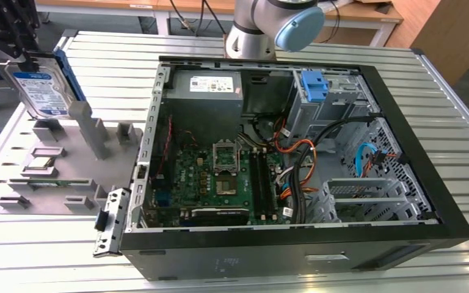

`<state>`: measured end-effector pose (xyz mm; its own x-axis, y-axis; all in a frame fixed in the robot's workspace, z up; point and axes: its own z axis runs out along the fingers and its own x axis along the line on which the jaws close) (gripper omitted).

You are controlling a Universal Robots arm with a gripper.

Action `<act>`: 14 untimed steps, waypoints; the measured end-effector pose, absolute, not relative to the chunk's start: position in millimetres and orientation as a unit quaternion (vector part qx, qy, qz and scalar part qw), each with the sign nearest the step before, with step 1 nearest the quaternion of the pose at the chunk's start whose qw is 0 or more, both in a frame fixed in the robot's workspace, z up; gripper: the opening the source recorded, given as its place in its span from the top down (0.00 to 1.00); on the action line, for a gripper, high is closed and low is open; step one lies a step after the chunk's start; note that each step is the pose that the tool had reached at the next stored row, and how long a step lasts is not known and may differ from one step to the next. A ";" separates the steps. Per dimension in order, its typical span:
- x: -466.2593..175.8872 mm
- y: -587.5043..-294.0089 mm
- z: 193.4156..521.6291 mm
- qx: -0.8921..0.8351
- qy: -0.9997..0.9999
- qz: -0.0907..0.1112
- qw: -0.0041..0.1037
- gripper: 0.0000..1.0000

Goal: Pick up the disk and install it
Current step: 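Pick up the disk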

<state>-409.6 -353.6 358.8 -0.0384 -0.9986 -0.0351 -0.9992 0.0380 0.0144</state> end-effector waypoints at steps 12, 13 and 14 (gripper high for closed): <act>-409.6 -353.6 364.3 -0.693 0.720 0.017 0.008 0.65; -409.6 -353.6 364.3 -0.693 0.720 0.017 0.008 0.65; -409.6 -353.6 364.3 -0.693 0.720 0.017 0.008 0.65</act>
